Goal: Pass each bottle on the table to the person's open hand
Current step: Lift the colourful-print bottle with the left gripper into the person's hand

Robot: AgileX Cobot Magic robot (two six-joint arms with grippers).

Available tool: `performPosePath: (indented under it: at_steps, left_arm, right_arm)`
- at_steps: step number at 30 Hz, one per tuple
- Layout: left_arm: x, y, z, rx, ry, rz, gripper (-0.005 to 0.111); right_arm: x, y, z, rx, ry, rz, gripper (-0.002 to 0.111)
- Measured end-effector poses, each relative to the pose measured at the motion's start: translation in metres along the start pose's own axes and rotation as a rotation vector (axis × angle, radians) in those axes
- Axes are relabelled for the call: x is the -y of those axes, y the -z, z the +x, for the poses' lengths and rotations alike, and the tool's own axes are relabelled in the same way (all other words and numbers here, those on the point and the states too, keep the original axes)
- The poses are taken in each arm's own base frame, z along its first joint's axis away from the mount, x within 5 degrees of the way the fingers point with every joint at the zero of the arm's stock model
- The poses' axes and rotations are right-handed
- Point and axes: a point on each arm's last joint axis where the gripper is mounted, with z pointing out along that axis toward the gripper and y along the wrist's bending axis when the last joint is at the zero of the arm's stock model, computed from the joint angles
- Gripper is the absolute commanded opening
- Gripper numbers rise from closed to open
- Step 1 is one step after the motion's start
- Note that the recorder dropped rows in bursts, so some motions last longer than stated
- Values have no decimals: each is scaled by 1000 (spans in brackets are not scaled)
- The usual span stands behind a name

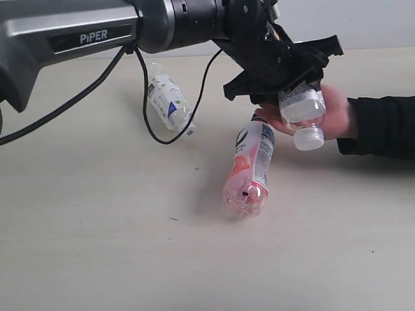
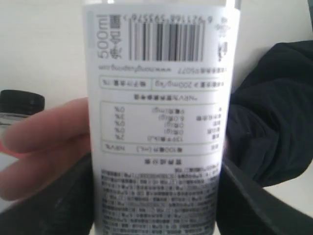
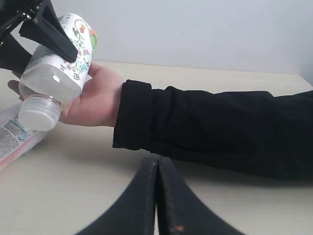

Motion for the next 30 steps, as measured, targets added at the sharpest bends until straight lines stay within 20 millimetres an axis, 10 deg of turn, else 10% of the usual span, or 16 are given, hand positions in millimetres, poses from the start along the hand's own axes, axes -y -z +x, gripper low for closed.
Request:
performPosePath:
  at_steps: [12,21,30]
  left_arm:
    - [-7,1,-7,-4,44,3,45]
    - [-13,-16,-5,-7,87,26,47]
    - [-4,-10,-10,4,49,67,89]
  right_arm:
    - [0,0,0,0,0,0,0]
    - [0,0,0,0,0,0,0]
    - [0,0,0,0,0,0,0]
